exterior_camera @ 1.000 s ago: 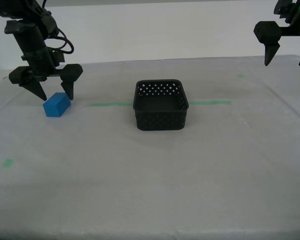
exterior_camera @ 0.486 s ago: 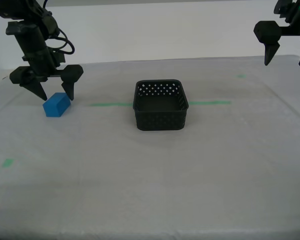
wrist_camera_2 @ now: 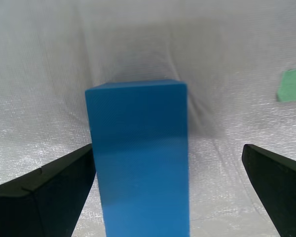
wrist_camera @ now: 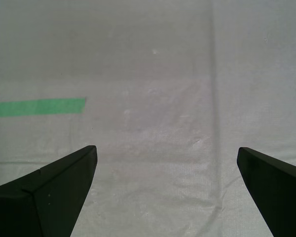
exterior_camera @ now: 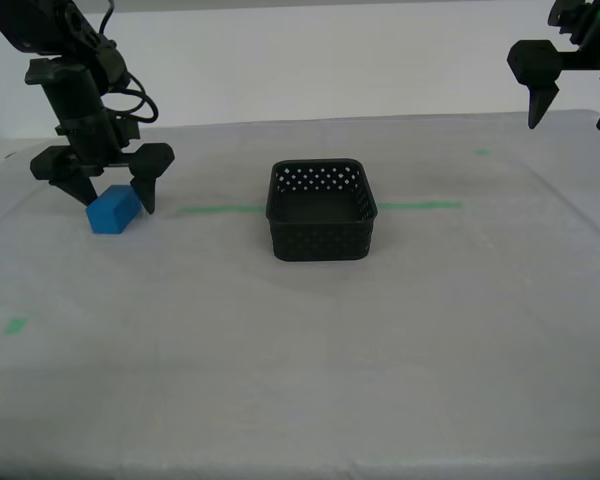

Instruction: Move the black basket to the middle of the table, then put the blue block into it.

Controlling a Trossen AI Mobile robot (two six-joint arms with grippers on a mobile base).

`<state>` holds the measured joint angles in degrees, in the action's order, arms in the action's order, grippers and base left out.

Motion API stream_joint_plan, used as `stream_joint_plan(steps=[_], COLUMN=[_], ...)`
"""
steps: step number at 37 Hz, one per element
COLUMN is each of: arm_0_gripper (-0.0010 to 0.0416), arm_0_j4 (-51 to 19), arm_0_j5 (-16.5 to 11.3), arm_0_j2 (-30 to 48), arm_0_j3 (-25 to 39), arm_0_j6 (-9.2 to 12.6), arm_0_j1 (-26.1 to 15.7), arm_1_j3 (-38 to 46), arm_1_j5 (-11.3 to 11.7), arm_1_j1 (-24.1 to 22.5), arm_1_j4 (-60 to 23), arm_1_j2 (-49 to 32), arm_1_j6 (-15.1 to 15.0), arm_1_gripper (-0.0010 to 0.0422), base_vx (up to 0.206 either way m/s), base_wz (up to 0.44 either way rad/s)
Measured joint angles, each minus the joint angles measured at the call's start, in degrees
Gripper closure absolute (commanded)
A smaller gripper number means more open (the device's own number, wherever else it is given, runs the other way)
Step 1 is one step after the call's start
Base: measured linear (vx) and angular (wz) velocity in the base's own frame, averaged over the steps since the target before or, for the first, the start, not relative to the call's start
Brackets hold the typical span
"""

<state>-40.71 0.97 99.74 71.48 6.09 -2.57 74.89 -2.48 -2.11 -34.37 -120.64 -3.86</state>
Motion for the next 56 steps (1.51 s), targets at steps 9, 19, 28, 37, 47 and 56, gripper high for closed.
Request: stream_joint_plan(steps=[9,19,28,37,47,56], arm_0_gripper=[0.0007,0.0007,0.0007,0.0007,0.0007,0.0007], arm_0_j4=[0.02,0.02,0.02,0.02,0.02,0.02], arm_0_j5=[0.00,0.00,0.00,0.00,0.00,0.00], arm_0_j2=[0.00,0.00,0.00,0.00,0.00,0.00], arm_0_j3=[0.00,0.00,0.00,0.02,0.00,0.00], arm_0_j6=[0.00,0.00,-0.02,0.00,0.00,0.00], arm_0_j1=[0.00,0.04,0.04,0.02,-0.02,0.04], arm_1_j3=[-0.02,-0.02,-0.04,-0.04,-0.04,-0.04], arm_1_j5=[0.35,0.96,1.99,3.04,3.04,2.62], arm_1_j1=[-0.02,-0.02,-0.02,-0.02,-0.02,-0.04], arm_1_j4=[-0.02,-1.07,-1.38,-1.42,-1.33,-1.25], arm_1_j2=[-0.02,-0.02,0.00,-0.02,-0.02,-0.02], arm_1_j6=[0.48,0.72,0.72,0.72,0.74,1.25], arm_1_gripper=[0.0012,0.0012,0.0012,0.0015,0.0075,0.0159], base_vx=[0.000,0.000,0.000,0.000,0.000,0.000], base_wz=[0.000,0.000,0.000,0.000,0.000,0.000])
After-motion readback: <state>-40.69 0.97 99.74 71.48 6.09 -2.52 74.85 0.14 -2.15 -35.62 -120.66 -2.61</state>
